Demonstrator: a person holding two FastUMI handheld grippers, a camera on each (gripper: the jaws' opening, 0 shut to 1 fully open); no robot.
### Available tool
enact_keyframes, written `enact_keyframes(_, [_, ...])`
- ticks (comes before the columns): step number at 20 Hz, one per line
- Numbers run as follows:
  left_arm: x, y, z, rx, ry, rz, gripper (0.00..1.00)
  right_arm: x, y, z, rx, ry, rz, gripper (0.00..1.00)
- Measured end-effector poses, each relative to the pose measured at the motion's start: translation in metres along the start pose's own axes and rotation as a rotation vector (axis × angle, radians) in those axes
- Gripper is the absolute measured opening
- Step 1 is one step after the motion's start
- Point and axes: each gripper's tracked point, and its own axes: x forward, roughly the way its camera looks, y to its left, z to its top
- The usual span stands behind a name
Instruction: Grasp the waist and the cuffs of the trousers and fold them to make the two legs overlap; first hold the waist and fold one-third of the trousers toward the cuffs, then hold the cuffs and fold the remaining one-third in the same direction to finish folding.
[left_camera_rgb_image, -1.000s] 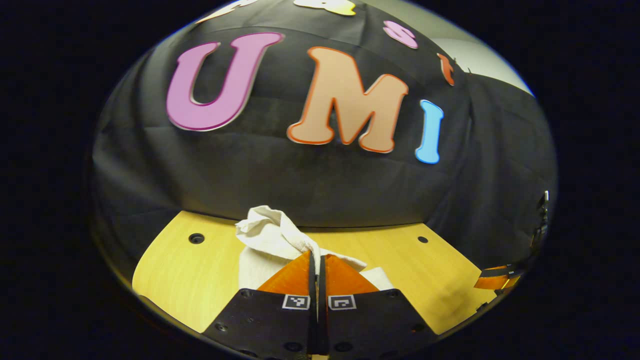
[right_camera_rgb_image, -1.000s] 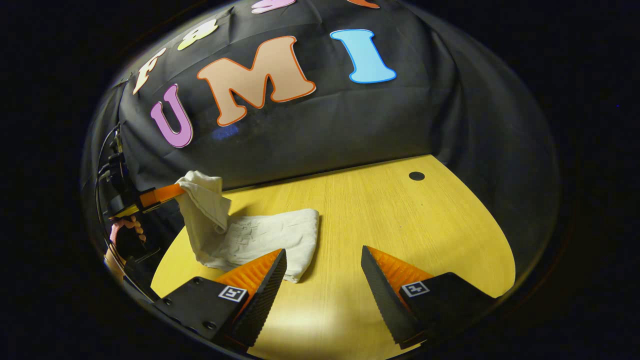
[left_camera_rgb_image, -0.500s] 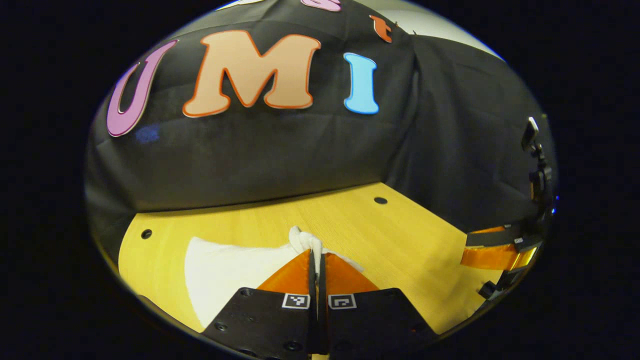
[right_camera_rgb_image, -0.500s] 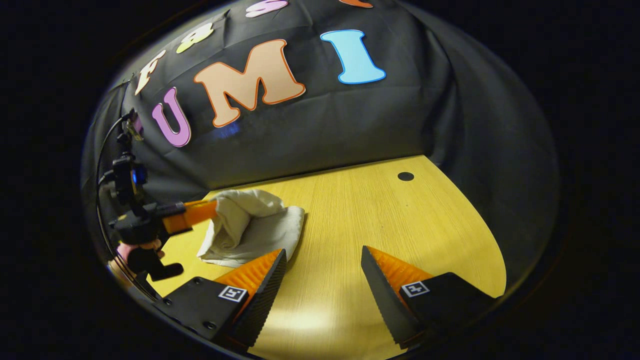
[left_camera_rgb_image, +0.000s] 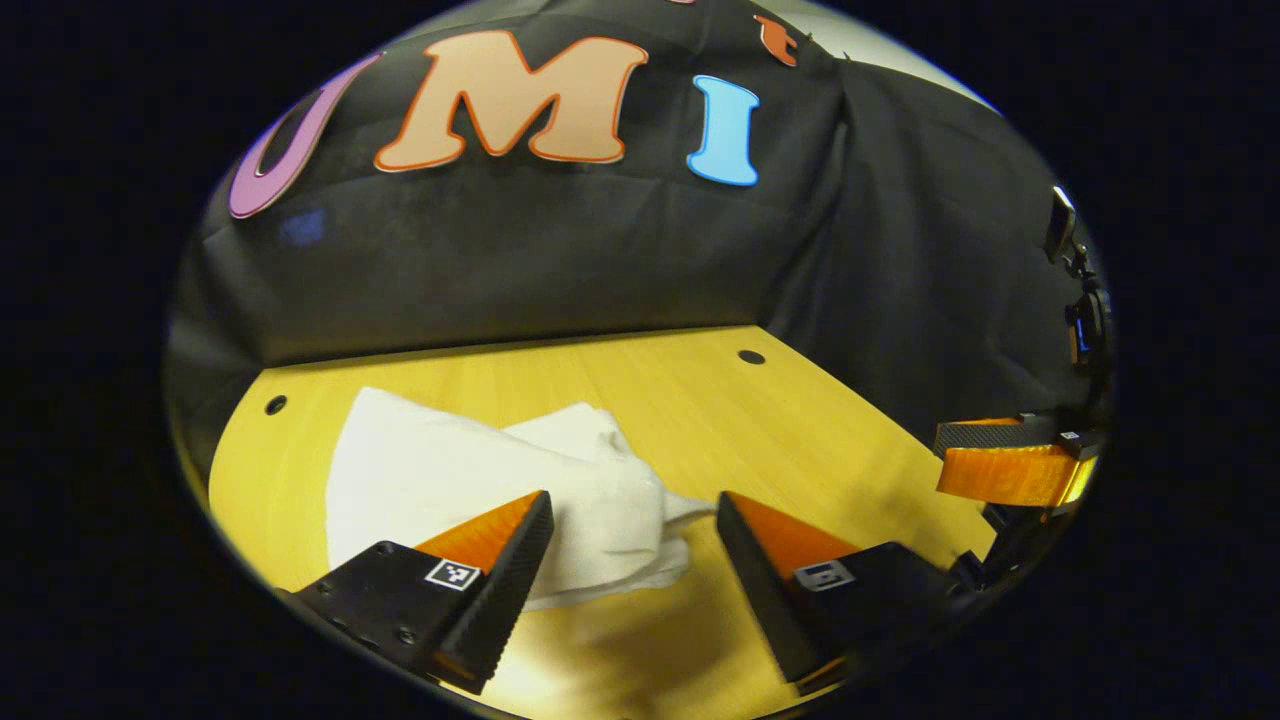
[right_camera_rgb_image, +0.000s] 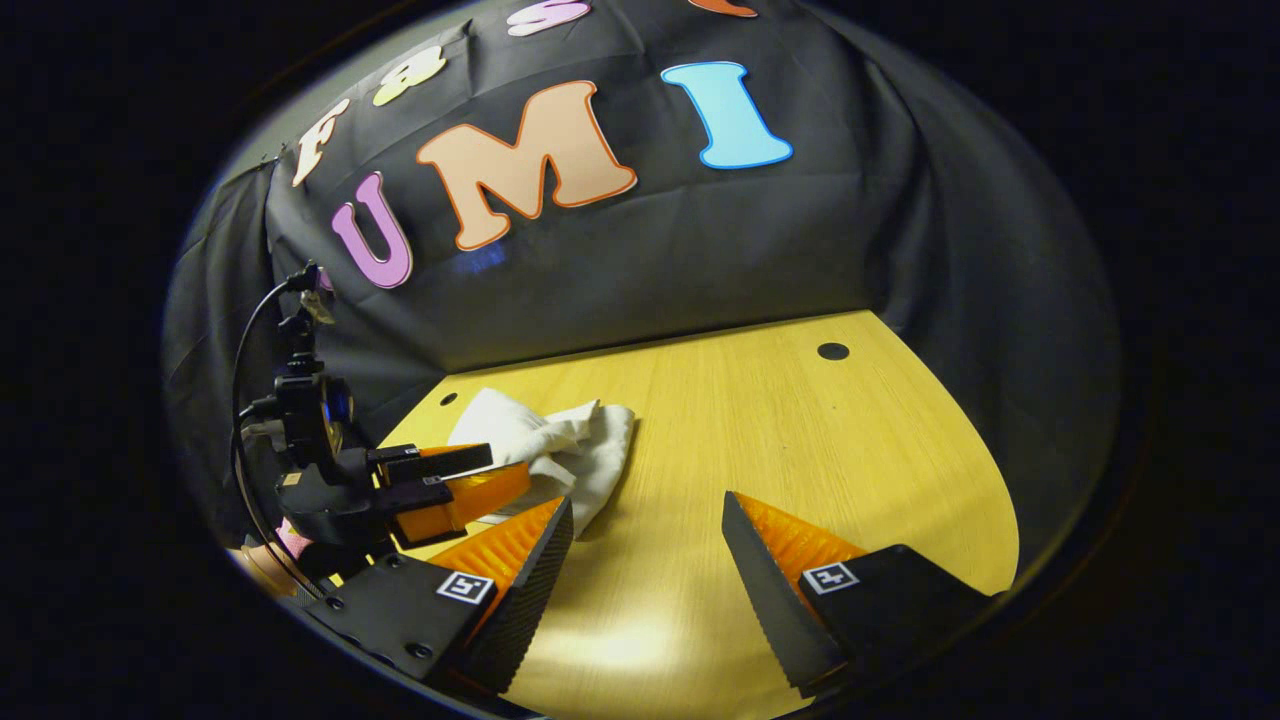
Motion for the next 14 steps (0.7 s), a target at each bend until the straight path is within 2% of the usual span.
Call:
enact_keyframes(1, [-0.006, 0.007, 0.002, -0.009, -0.019, 0.025, 1.00, -0.001, 0.006, 0.001, -0.006, -0.012, 0.014, 0.96])
enact_keyframes(2, [-0.014, 0.013, 0.007, -0.019, -0.038, 0.048, 0.95, -0.001, 0.010, 0.004, -0.011, -0.024, 0.022, 0.97])
enact_keyframes(4, [-0.038, 0.027, 0.013, -0.046, -0.072, 0.094, 0.95, -0.004, 0.021, 0.006, -0.018, -0.048, 0.035, 0.96])
enact_keyframes(5, [-0.048, 0.035, 0.016, -0.060, -0.085, 0.115, 0.98, -0.006, 0.027, 0.009, -0.019, -0.059, 0.039, 0.97])
enact_keyframes(6, [-0.060, 0.043, 0.019, -0.071, -0.100, 0.138, 0.95, -0.009, 0.033, 0.011, -0.018, -0.072, 0.045, 0.96])
enact_keyframes(9, [-0.097, 0.074, 0.024, -0.077, -0.137, 0.197, 0.95, -0.019, 0.050, 0.019, -0.021, -0.117, 0.039, 0.96])
enact_keyframes(14, [-0.146, 0.111, 0.032, -0.081, -0.169, 0.235, 0.94, -0.032, 0.079, 0.019, -0.018, -0.164, -0.001, 0.96])
